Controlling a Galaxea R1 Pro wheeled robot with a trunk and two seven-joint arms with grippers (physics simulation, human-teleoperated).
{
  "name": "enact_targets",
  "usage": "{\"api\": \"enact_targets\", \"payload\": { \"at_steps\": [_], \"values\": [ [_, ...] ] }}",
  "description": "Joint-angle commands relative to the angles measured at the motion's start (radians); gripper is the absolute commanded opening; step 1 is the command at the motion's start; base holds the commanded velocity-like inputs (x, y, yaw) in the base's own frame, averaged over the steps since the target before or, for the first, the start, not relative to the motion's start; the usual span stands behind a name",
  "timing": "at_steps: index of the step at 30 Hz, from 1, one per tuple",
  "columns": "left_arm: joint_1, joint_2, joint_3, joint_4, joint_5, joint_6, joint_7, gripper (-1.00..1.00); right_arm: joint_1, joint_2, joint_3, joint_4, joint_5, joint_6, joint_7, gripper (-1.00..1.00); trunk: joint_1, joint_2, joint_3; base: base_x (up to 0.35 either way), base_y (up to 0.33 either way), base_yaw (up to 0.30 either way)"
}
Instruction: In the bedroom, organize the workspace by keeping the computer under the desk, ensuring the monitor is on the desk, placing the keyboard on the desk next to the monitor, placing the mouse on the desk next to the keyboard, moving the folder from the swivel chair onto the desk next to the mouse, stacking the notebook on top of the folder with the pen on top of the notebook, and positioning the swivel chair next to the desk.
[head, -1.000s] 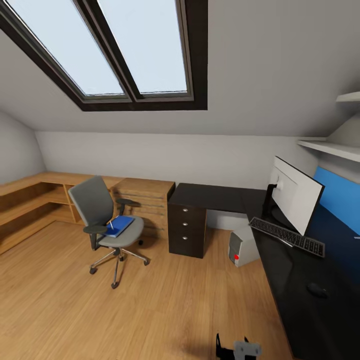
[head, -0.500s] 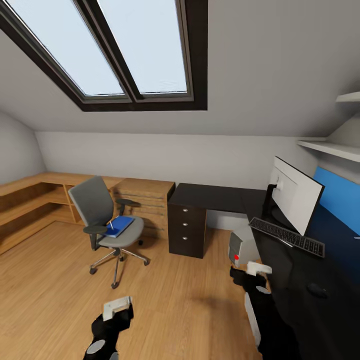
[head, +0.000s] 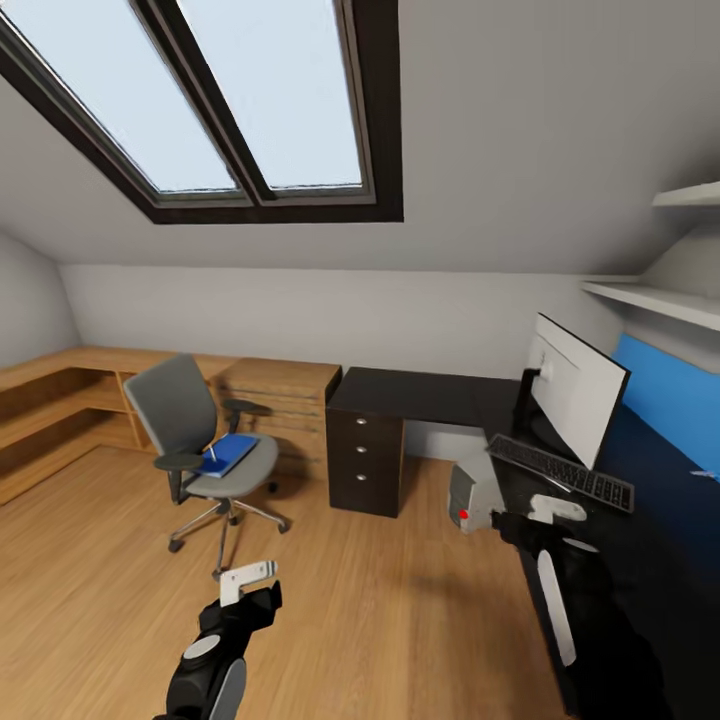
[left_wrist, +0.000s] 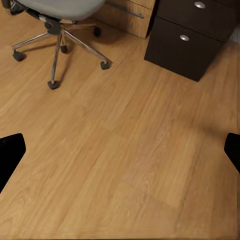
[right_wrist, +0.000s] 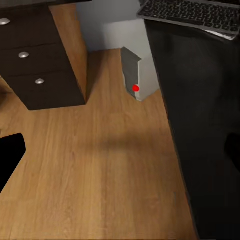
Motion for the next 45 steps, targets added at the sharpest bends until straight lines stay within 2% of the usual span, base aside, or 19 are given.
{"api": "enact_targets", "payload": {
  "at_steps": [1,4,5,9,19,26,37,38,42,43,45],
  "values": [
    [-0.001,0.001,-0.001,0.000,0.010,0.003,0.010,1.00,-0.001,-0.015,-0.003,-0.001,-0.001,0.004,0.000,1.00,0.000,-0.002,-0.001,0.000,-0.284,-0.165],
    [-0.001,0.002,-0.002,0.005,0.010,0.003,0.010,1.00,-0.001,-0.072,-0.009,0.009,-0.002,0.002,0.002,1.00,0.000,-0.002,0.001,0.000,-0.315,-0.201],
    [-0.001,0.001,-0.002,0.008,0.010,0.003,0.010,1.00,-0.001,-0.084,-0.010,0.023,-0.003,0.001,0.002,1.00,0.000,-0.002,0.002,0.000,-0.334,-0.229],
    [-0.001,0.000,-0.003,0.022,0.009,0.003,0.012,1.00,-0.001,-0.101,-0.011,0.053,-0.003,-0.004,0.001,1.00,0.000,-0.002,0.002,0.000,-0.343,-0.237],
    [-0.001,0.000,-0.004,0.027,0.008,0.003,0.012,1.00,-0.002,-0.105,-0.013,0.063,-0.003,-0.031,0.001,1.00,0.000,-0.002,0.002,0.000,-0.347,-0.201],
    [-0.001,0.001,-0.003,0.027,0.008,0.003,0.011,1.00,-0.001,-0.104,-0.007,0.064,-0.005,-0.035,0.004,1.00,0.000,-0.002,0.002,0.076,-0.321,-0.065],
    [-0.001,0.003,0.005,0.026,0.008,0.003,0.011,1.00,-0.002,-0.101,0.005,0.078,-0.005,-0.064,0.007,1.00,0.000,-0.002,0.002,0.151,-0.089,-0.002],
    [-0.001,0.003,0.005,0.026,0.008,0.003,0.011,1.00,-0.002,-0.102,0.006,0.089,-0.005,-0.071,0.007,1.00,0.000,-0.002,0.002,0.293,-0.084,0.000],
    [-0.001,0.003,0.005,0.026,0.008,0.003,0.011,1.00,-0.004,-0.102,0.020,0.167,-0.005,-0.182,0.007,1.00,0.000,-0.002,0.002,0.298,-0.108,0.000],
    [-0.001,0.003,0.005,0.026,0.008,0.003,0.011,1.00,-0.024,-0.102,0.033,0.258,-0.003,-0.227,0.007,1.00,0.000,-0.002,0.002,0.144,-0.067,0.000],
    [-0.001,0.003,0.005,0.026,0.008,0.003,0.011,1.00,-0.055,-0.103,0.039,0.321,-0.002,-0.242,0.007,1.00,0.000,-0.002,0.002,0.104,-0.048,0.000]
  ]
}}
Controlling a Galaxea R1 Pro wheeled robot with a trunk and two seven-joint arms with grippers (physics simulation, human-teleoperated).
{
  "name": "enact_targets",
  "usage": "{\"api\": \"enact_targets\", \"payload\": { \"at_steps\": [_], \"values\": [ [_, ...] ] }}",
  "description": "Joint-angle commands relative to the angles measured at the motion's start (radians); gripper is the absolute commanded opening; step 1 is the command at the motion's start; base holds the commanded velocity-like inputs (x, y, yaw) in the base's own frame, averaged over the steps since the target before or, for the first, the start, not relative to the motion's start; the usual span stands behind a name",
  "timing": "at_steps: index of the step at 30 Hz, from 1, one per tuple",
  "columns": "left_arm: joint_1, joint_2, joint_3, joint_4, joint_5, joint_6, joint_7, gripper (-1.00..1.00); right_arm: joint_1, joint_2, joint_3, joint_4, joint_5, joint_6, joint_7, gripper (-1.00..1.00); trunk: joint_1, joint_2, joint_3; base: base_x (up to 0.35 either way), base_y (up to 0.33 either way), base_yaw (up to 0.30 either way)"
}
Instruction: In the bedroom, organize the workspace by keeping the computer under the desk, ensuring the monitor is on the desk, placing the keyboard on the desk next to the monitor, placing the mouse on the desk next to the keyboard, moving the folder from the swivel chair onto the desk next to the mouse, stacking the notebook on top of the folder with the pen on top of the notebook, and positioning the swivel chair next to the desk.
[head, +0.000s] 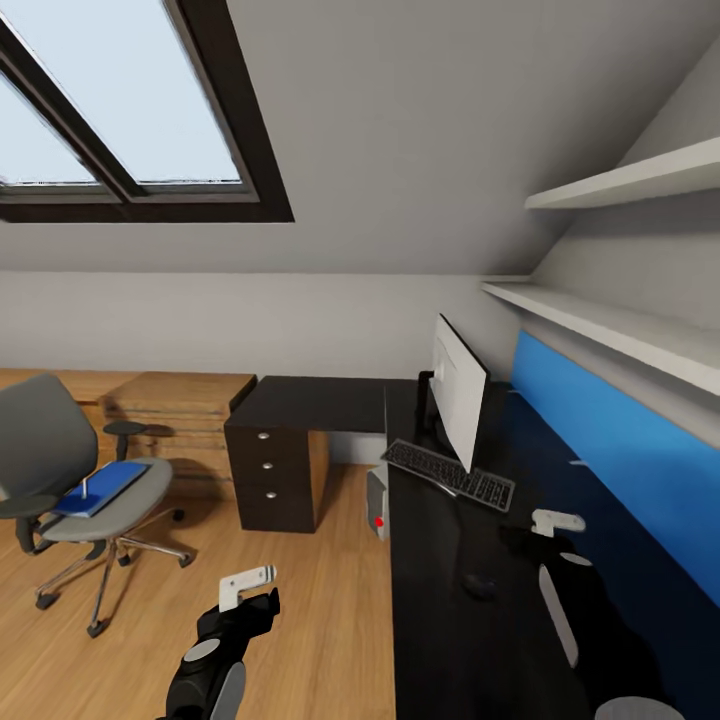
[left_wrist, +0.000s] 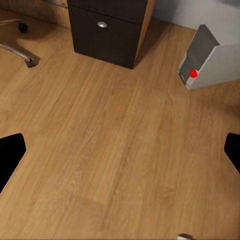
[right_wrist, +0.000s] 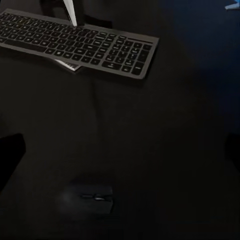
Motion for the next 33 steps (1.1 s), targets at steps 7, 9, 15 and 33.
{"api": "enact_targets", "payload": {
  "at_steps": [7,9,15,33],
  "values": [
    [-0.001,0.000,-0.001,-0.001,0.011,0.002,0.010,1.00,-0.287,-0.005,0.013,0.513,0.021,-0.190,-0.002,1.00,0.001,-0.002,-0.002,0.032,-0.015,0.000],
    [-0.001,0.000,-0.001,-0.003,0.011,0.001,0.010,1.00,-0.380,-0.010,0.014,0.687,0.049,-0.282,-0.004,1.00,0.001,-0.002,-0.002,0.006,-0.003,0.000],
    [-0.001,-0.001,-0.002,-0.048,0.016,0.003,0.005,1.00,-0.535,-0.011,0.012,0.914,0.121,-0.404,-0.007,1.00,0.001,-0.002,-0.002,0.002,-0.001,0.000],
    [-0.001,-0.003,0.001,-0.200,0.199,0.012,0.018,1.00,-0.548,0.006,0.006,0.931,0.120,-0.268,-0.010,1.00,0.012,-0.023,-0.011,0.000,0.000,0.000]
  ]
}}
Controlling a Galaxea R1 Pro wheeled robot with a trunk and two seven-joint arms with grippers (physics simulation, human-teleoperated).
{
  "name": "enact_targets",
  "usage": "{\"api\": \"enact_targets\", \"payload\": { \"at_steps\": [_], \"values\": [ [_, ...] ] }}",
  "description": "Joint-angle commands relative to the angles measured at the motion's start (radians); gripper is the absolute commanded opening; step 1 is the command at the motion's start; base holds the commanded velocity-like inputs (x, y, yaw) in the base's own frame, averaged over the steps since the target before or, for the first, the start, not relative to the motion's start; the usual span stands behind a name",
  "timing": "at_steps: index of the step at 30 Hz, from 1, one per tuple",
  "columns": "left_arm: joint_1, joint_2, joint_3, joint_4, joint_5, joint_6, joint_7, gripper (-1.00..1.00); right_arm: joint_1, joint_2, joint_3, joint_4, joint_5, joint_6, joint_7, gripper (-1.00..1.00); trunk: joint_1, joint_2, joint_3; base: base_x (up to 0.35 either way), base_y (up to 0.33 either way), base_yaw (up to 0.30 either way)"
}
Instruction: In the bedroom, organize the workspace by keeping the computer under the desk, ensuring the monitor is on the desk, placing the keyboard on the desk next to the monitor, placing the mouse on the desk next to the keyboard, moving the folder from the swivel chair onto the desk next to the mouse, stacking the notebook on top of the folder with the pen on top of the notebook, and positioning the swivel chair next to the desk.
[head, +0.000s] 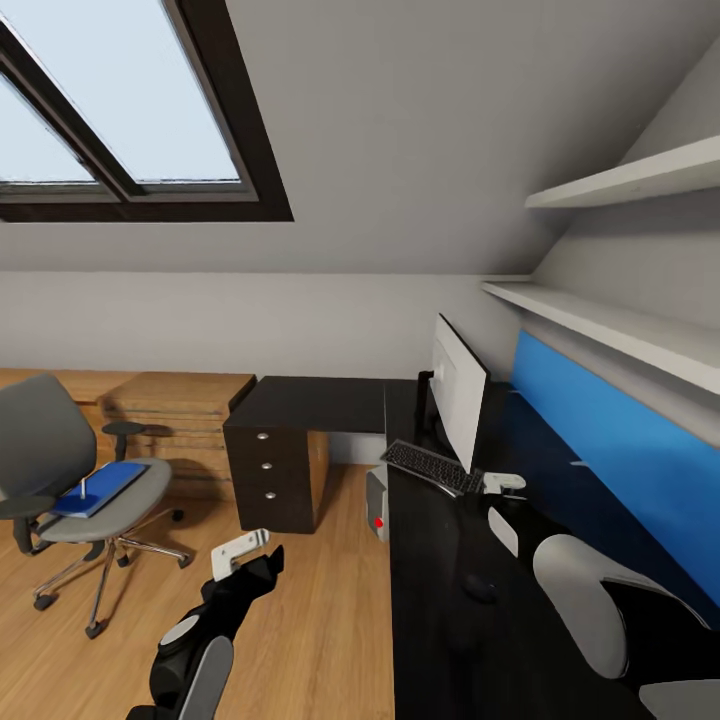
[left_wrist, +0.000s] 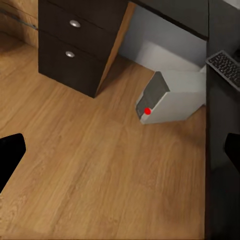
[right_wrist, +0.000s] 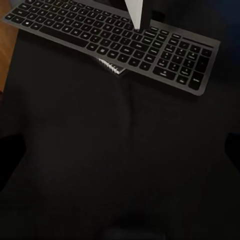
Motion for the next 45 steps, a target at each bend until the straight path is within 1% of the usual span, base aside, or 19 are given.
{"api": "enact_targets", "payload": {
  "at_steps": [1,5,11,17,19,20,23,30,34,45],
  "values": [
    [-0.001,0.000,-0.001,-0.002,0.012,0.002,0.017,1.00,-0.001,0.000,-0.009,-0.002,0.010,0.006,-0.001,1.00,0.004,-0.009,-0.005,0.000,0.000,0.000],
    [0.000,-0.002,-0.005,-0.002,0.017,0.001,0.095,1.00,-0.001,-0.001,-0.010,-0.002,0.010,0.007,-0.001,1.00,0.020,-0.037,-0.018,0.000,0.000,0.000],
    [0.000,-0.003,-0.007,-0.002,0.018,0.001,0.121,1.00,-0.001,-0.002,-0.010,-0.002,0.010,0.010,-0.001,1.00,0.043,-0.079,-0.036,0.000,0.000,0.000],
    [0.000,-0.003,-0.006,-0.002,0.018,-0.001,0.124,1.00,-0.001,-0.005,-0.009,0.001,0.010,0.022,0.002,1.00,0.066,-0.121,-0.055,0.000,0.000,0.000],
    [0.000,-0.003,-0.005,-0.002,0.018,-0.001,0.124,1.00,-0.001,-0.008,-0.009,0.001,0.010,0.050,0.004,1.00,0.073,-0.135,-0.062,0.000,0.000,0.000],
    [0.000,-0.003,-0.005,-0.002,0.018,-0.001,0.124,1.00,-0.001,-0.012,-0.010,0.000,0.010,0.088,0.006,1.00,0.077,-0.142,-0.065,0.000,0.000,0.000],
    [0.000,-0.003,-0.005,-0.002,0.018,-0.003,0.125,1.00,-0.001,-0.013,-0.010,0.000,0.010,0.104,0.007,1.00,0.089,-0.163,-0.074,0.000,0.000,0.000],
    [0.000,-0.003,-0.005,-0.002,0.018,-0.004,0.125,1.00,-0.001,-0.013,-0.010,0.001,0.010,0.119,0.007,1.00,0.115,-0.212,-0.096,0.000,0.000,0.000],
    [0.000,-0.003,-0.005,-0.002,0.018,-0.004,0.126,1.00,-0.001,-0.012,-0.010,0.001,0.010,0.144,0.007,1.00,0.131,-0.240,-0.109,0.000,0.000,0.000],
    [0.000,-0.003,-0.005,-0.002,0.018,-0.004,0.126,1.00,-0.001,-0.011,-0.008,0.001,0.010,0.157,0.007,1.00,0.173,-0.317,-0.143,0.000,0.000,0.000]
  ]
}}
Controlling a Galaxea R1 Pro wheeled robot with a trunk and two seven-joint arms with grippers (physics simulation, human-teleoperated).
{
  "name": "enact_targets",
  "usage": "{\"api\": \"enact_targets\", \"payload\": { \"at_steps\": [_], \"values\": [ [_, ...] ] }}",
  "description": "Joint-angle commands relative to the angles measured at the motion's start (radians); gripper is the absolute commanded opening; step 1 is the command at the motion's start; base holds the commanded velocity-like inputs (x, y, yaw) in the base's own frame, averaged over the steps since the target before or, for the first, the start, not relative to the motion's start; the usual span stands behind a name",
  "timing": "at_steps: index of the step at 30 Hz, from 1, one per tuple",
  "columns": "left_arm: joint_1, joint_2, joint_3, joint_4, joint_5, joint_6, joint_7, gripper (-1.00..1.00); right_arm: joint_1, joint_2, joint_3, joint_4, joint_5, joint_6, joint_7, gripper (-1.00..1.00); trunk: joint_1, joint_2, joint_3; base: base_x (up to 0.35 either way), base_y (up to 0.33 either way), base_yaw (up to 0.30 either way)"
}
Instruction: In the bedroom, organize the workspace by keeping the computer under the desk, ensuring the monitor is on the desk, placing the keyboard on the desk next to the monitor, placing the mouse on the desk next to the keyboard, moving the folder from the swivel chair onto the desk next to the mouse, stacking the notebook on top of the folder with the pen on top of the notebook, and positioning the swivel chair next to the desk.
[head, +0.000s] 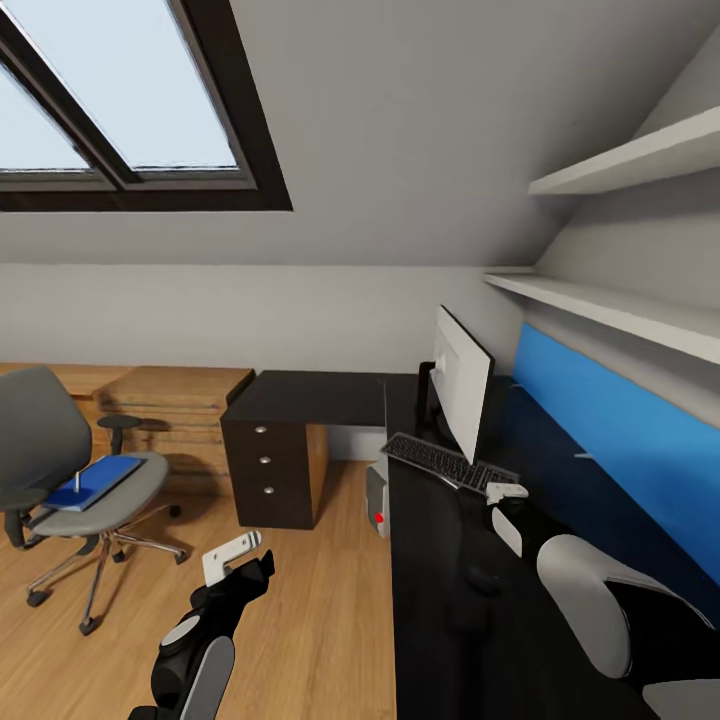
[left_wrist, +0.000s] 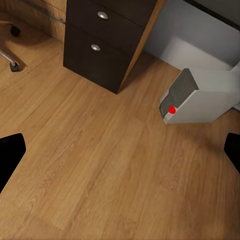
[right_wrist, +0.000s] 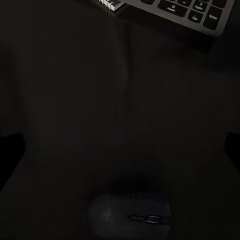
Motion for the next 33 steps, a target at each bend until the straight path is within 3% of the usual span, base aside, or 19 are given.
{"api": "enact_targets", "payload": {
  "at_steps": [1,24,33],
  "values": [
    [-0.001,0.000,-0.001,-0.001,0.010,0.001,0.010,1.00,-0.001,0.000,-0.008,-0.002,0.010,0.007,-0.001,1.00,0.004,-0.008,-0.005,0.000,0.000,0.000],
    [-0.002,0.001,-0.001,-0.001,0.010,0.001,0.010,1.00,-0.001,0.003,-0.008,0.001,0.012,0.013,-0.007,1.00,0.092,-0.169,-0.077,0.000,0.000,0.000],
    [-0.001,0.001,-0.001,-0.001,0.010,0.002,0.010,1.00,-0.001,0.002,-0.008,0.000,0.010,0.068,-0.007,1.00,0.127,-0.232,-0.105,0.000,0.000,0.000]
  ]
}}
